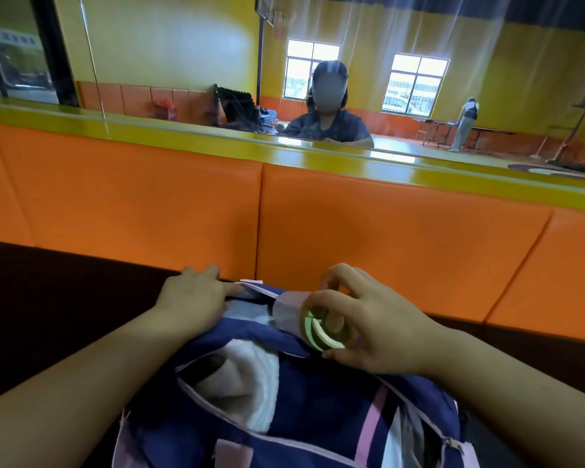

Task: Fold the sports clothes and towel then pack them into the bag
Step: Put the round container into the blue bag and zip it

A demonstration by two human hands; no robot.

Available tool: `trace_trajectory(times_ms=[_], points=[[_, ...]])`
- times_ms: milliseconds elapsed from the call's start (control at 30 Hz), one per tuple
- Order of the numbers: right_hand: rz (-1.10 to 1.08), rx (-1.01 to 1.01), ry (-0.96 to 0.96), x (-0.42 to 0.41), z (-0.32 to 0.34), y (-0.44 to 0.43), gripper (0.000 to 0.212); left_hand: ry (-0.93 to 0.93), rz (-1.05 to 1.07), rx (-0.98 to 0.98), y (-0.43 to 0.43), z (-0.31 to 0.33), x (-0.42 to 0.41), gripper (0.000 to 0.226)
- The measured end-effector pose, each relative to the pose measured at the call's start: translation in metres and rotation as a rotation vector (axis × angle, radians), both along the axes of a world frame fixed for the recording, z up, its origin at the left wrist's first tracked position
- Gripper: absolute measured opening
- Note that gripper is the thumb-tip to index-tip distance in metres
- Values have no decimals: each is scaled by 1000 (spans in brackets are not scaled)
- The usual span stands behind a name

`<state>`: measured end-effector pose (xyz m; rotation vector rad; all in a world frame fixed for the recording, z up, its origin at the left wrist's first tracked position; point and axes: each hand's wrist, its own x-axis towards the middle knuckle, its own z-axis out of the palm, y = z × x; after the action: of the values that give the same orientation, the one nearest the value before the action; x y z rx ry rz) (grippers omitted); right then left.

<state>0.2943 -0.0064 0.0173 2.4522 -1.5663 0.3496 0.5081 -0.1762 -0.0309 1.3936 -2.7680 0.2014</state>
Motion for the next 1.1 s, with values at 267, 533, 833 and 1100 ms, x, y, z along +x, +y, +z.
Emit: trace_trajectory(times_ms=[267, 533, 833, 1100], points=[[79, 40, -41, 0, 12, -18, 62, -35, 10, 103, -13, 6, -8, 62], [105, 92, 12, 18, 10, -75, 63, -111, -99, 177, -26, 22, -15, 75], [-103, 156, 25, 25, -33, -119, 77, -43, -87, 243, -42, 20, -3, 58], [-82, 151, -76, 44, -51, -121, 63, 143, -90, 155, -46, 6, 7, 42]])
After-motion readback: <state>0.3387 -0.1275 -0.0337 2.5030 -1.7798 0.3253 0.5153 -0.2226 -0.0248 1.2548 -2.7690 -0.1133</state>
